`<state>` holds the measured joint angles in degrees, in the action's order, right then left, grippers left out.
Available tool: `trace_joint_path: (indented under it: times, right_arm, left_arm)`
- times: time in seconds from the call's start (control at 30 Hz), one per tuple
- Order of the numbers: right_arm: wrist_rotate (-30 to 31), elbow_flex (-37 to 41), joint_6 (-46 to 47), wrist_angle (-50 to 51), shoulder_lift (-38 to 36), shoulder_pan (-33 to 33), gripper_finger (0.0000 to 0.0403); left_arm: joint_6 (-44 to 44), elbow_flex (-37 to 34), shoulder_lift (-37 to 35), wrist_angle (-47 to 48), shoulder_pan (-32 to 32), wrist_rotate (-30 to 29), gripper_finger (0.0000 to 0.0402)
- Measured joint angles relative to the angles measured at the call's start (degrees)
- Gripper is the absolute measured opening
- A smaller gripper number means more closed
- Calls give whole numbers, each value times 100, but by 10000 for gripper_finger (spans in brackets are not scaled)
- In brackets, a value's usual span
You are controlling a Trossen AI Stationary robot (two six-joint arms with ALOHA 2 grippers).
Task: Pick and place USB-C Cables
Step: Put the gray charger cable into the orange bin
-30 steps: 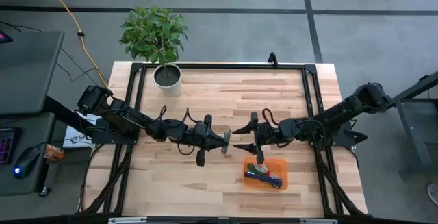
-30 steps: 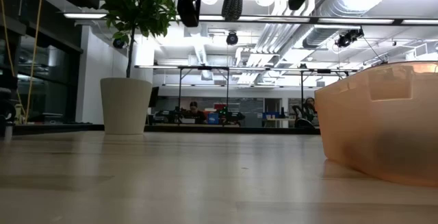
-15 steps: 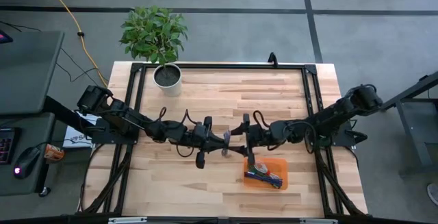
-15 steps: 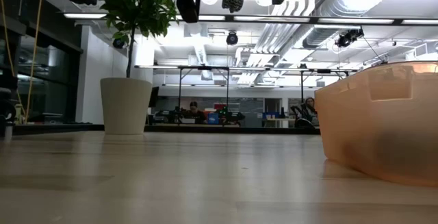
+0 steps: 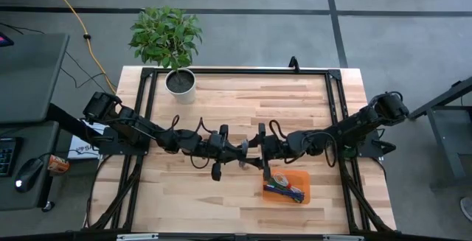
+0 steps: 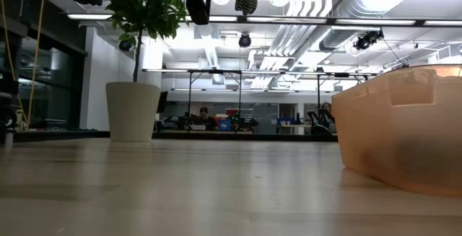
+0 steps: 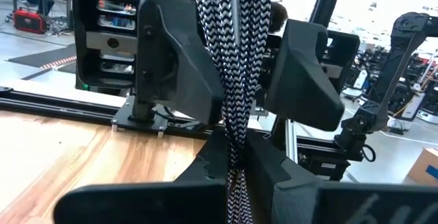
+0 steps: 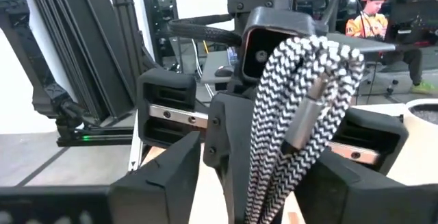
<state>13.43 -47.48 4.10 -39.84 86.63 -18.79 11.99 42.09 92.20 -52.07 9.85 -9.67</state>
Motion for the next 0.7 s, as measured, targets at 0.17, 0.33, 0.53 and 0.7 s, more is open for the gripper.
trace_joint_path:
  times: [0.17, 0.33, 0.53, 0.7]
  right_arm:
    - [7, 0, 168, 90, 0, 2, 128]
    - [14, 0, 144, 108, 0, 2, 24]
    - [8, 0, 196, 112, -2, 2, 32]
    - [5, 0, 191, 299, -76, 0, 9]
  left_arm:
    - [0, 0, 0, -2, 0, 4, 2]
    - [0, 0, 0, 0, 1, 12, 14]
    - [126, 0, 0, 0, 0, 4, 31]
    - [107, 0, -39, 41, 0, -9, 49]
